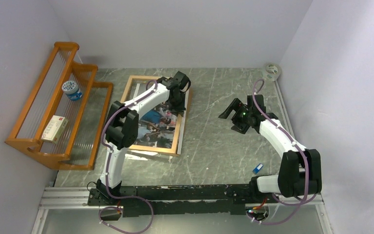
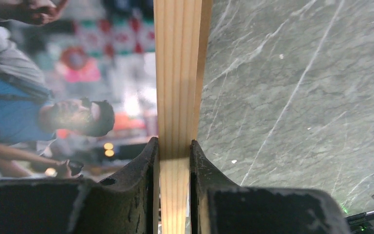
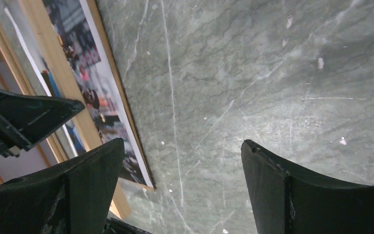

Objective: Put the photo into the frame
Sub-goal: Turn over the photo frame at the center of the board.

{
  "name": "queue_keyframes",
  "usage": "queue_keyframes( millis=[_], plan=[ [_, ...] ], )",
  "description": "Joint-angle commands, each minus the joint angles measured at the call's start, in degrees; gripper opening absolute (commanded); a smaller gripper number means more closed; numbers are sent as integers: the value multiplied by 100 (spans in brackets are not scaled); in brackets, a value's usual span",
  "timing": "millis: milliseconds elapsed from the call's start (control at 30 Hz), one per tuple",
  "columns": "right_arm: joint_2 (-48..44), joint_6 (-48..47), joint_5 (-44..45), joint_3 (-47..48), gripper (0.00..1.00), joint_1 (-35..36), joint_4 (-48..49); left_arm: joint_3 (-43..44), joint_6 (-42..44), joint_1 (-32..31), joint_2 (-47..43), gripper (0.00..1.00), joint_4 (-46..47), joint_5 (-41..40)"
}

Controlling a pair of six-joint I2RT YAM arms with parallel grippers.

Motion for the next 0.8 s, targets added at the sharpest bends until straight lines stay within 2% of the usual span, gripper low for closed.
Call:
queue_keyframes(
  millis=[0,200,400,567,767],
  plan=[
    [75,103,-554,301,94,14,360,551,397,-1,-806,3,-558,-705],
    [-38,210,-1200,330,99,70,870,958,585,119,-1258,3,-924,-1227],
    [-446,494,-1552,308,99,142,1547,1523,981,290,-1612,2,-1052,-1203],
    [-718,936,-1852,335,99,158,2241,1880,1123,306,-1900,2,-826,-134],
    [-1120,1978,-1869,308,99,154,3685,2020,818,306,-2072,3,-229,1871]
  ],
)
